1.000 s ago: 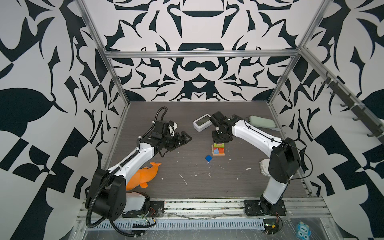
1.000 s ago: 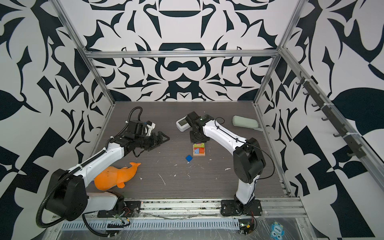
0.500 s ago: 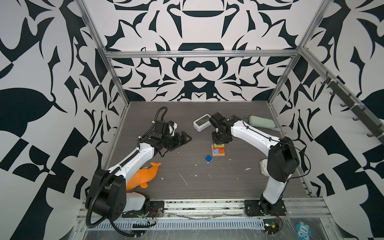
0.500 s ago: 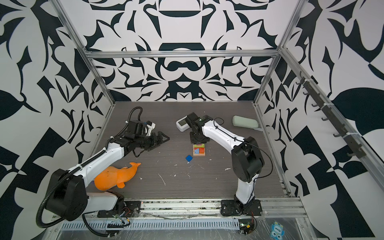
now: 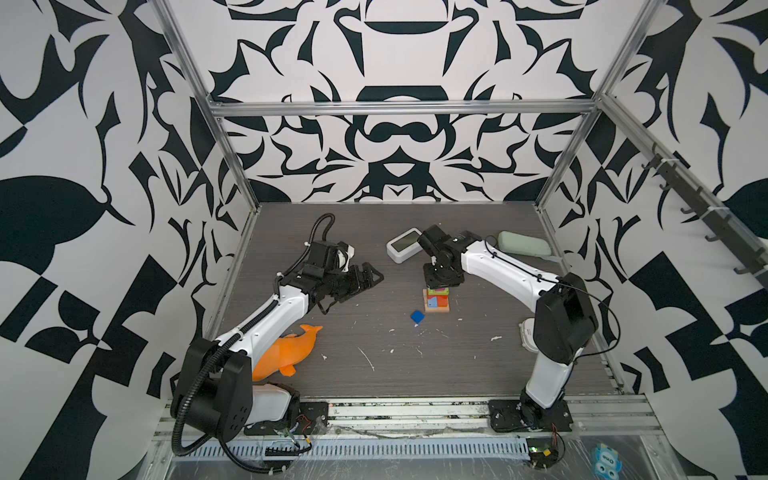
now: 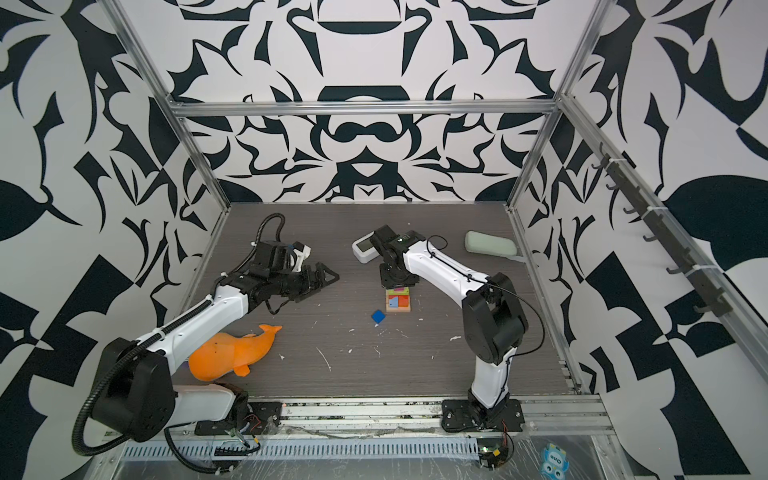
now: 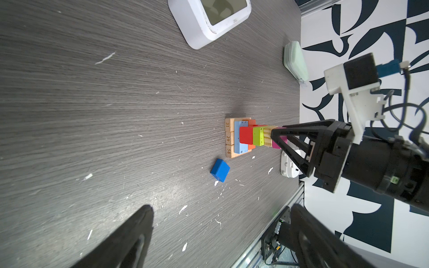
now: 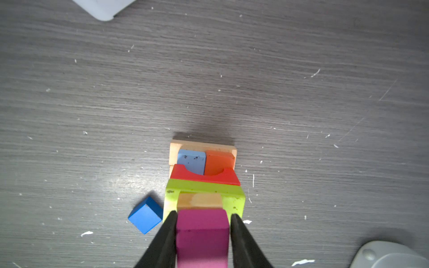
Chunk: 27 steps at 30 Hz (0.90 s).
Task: Build the wood block tower
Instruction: 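Lower the magenta cube with the right gripper toward the wood cube, then open the right gripper to release the magenta cube on the wood cube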
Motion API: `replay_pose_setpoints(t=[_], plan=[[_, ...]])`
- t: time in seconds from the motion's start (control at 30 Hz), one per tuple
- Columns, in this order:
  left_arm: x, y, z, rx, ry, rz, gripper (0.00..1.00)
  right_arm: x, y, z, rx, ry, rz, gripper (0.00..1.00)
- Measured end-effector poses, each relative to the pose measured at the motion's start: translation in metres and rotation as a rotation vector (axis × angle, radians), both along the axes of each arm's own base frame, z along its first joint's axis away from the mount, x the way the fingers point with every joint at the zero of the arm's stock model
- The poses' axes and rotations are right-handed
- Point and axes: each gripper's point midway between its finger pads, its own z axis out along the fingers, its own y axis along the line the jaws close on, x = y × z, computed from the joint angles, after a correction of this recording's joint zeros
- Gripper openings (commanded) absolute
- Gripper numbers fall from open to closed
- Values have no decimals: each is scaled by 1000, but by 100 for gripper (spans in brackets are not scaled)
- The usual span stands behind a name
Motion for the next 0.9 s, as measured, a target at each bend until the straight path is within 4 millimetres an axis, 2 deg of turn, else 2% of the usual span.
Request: replay_pose_setpoints(t=[0.23,0.5,0.73,0.9], plan=[[0,0,0,0,0,0,94,0,0,0,0,0,0,51],[0,0,0,1,1,0,94,0,0,3,0,-5,22,66],[1,-1,0,1,1,-1,94,-3,0,24,28,-46,59,74],[2,-3,2,1,-3,-5,94,-13,-7,40,48,-79,76,79]])
